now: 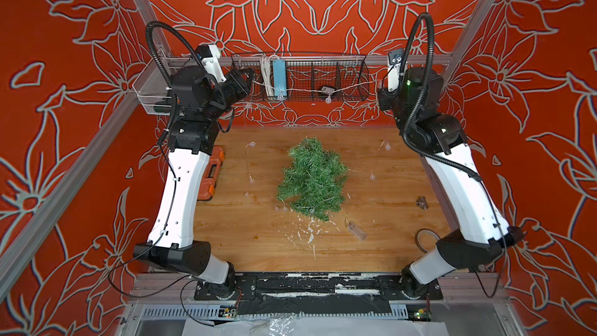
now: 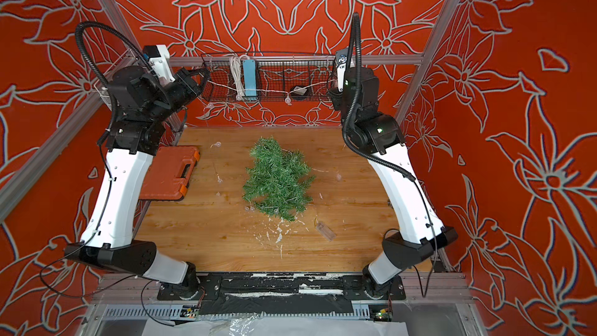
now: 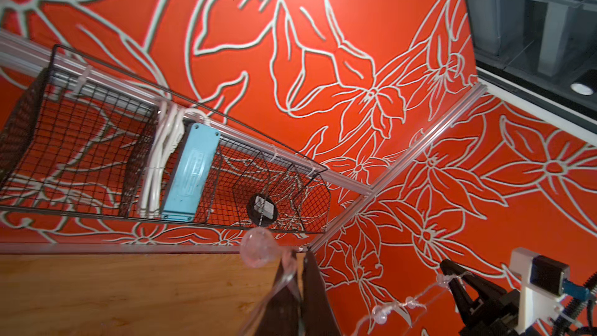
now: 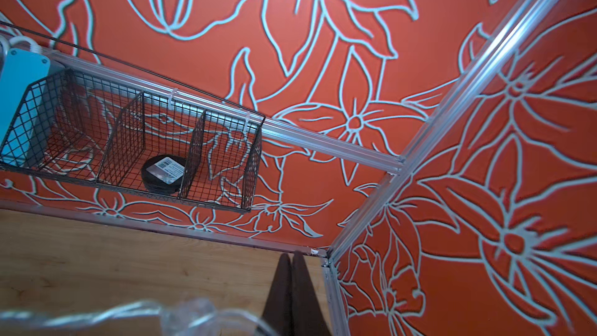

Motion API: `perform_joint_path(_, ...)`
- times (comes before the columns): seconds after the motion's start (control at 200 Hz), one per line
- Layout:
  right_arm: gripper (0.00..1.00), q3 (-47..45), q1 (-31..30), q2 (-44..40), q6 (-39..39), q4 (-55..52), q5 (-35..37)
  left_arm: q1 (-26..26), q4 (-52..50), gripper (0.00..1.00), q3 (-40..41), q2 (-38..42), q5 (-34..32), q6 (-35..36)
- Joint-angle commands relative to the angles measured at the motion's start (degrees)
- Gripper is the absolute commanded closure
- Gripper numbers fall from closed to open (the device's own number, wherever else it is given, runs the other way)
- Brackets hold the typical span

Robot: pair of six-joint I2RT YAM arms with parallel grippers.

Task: Remove string lights from the small christmas tree
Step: Remove the light string from the Christmas tree.

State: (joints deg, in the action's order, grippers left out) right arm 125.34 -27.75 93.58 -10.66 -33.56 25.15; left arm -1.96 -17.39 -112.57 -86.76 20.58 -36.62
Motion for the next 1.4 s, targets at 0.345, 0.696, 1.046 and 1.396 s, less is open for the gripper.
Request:
perform_joint_path(0.345,1.0,25.91,-0.79,25.47,9.49,-8.42,-33.57,4.42,7.37,1.0,11.51,-9.57,2.15,1.28)
perform_joint_path(0.696,1.0,34.93,-3.57,37.16,15.62,-5.39,-43.11,5.13,14.44,0.16,18.63,-9.85,7.36,1.54)
perform_joint_path(1.046,1.0,33.82,-5.72,38.22,17.15,-2.76,-48.88,-0.53,28.99,0.08,23.61,-9.81,26.35,-0.2)
perform_joint_path(1.396,1.0,33.55,-6.52,37.21,18.88,-2.4,-50.94,-5.83,24.36,0.07,27.93,-6.44,21.91,12.25)
